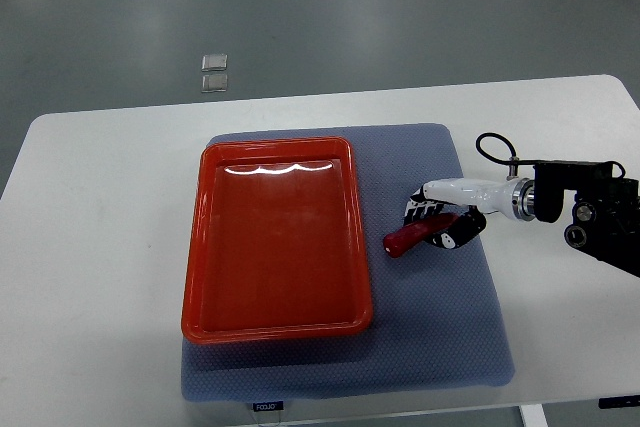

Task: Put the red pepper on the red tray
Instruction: 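Lift the pepper with the right hand and carry it over the tray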

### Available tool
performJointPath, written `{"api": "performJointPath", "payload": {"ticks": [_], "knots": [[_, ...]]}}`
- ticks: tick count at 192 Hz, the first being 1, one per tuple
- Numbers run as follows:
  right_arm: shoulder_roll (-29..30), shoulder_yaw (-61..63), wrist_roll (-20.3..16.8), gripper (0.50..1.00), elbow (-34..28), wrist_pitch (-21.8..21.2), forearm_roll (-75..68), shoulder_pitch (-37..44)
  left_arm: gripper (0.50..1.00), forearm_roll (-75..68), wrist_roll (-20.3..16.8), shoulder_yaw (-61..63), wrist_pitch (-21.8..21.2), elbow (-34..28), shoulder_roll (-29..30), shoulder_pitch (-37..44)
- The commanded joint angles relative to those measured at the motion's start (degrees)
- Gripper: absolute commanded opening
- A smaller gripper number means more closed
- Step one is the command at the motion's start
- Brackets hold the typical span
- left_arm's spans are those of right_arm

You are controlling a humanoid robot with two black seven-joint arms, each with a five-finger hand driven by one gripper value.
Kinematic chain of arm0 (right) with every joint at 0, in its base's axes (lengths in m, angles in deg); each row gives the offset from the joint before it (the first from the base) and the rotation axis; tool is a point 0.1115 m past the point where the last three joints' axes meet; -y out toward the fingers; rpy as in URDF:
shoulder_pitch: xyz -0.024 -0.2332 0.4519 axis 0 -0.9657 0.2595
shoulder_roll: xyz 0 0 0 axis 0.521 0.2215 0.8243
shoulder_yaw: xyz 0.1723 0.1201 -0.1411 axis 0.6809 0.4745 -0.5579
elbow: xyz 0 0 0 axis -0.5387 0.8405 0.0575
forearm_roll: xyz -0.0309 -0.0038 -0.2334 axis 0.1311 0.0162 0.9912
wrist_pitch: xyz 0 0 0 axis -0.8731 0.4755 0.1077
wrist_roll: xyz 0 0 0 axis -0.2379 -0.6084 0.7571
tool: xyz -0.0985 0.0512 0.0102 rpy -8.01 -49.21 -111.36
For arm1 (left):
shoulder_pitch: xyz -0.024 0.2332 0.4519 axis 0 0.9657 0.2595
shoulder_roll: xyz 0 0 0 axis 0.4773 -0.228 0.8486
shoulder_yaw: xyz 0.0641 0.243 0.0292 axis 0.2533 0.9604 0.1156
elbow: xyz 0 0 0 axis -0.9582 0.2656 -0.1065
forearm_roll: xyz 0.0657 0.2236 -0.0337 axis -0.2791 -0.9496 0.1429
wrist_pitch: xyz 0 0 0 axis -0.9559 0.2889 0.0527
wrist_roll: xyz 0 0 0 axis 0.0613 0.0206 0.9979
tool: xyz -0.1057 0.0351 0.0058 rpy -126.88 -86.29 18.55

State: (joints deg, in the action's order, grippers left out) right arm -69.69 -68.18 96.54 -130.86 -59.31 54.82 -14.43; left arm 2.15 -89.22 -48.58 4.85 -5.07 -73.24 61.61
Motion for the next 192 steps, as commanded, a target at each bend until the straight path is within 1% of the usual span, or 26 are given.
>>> {"api": "performJointPath", "payload": {"ticks": [1,30,50,71,98,115,138,163,183,192], "knots": [[0.09,0.13,0.15,0.543,-0.13,-0.03,-0.49,1.44,1.000,0.06,0.00,0.00,0.00,-0.03,0.00,0.05],[0.00,0.66,1.30,0.539,-0.13,-0.03,-1.02,4.78,1.000,-0.03,0.00,0.00,0.00,0.06,0.00,0.05],[1.05,0.57,1.74,0.523,-0.13,-0.11,-2.52,7.95,1.000,-0.03,0.00,0.00,0.00,0.06,0.00,0.05],[6.67,0.13,1.74,0.517,0.14,-0.03,-4.54,10.41,1.000,-0.03,0.00,0.00,0.00,0.06,0.00,0.05],[12.83,-0.58,1.74,0.515,1.37,0.15,-4.80,11.02,1.000,-0.03,0.00,0.00,0.00,-0.03,0.00,-0.04],[17.84,-3.30,1.82,0.515,5.23,0.50,-4.63,12.16,1.000,-0.03,0.00,0.00,0.00,-0.03,0.00,-0.04],[22.14,-5.67,1.74,0.515,9.80,0.59,-4.36,13.39,1.000,-0.03,0.00,0.00,0.00,0.06,0.00,0.05],[25.75,-6.99,1.65,0.521,12.35,0.59,-4.10,13.40,1.000,0.06,0.00,0.00,0.00,0.06,0.00,-0.03],[26.10,-8.13,1.65,0.527,12.53,0.59,-3.75,13.31,1.000,-0.03,0.00,0.00,0.00,-0.03,0.00,-0.04],[26.10,-8.57,1.56,0.545,12.53,0.50,-3.75,13.31,1.000,-0.03,0.00,0.00,0.00,0.06,0.00,-0.03]]}}
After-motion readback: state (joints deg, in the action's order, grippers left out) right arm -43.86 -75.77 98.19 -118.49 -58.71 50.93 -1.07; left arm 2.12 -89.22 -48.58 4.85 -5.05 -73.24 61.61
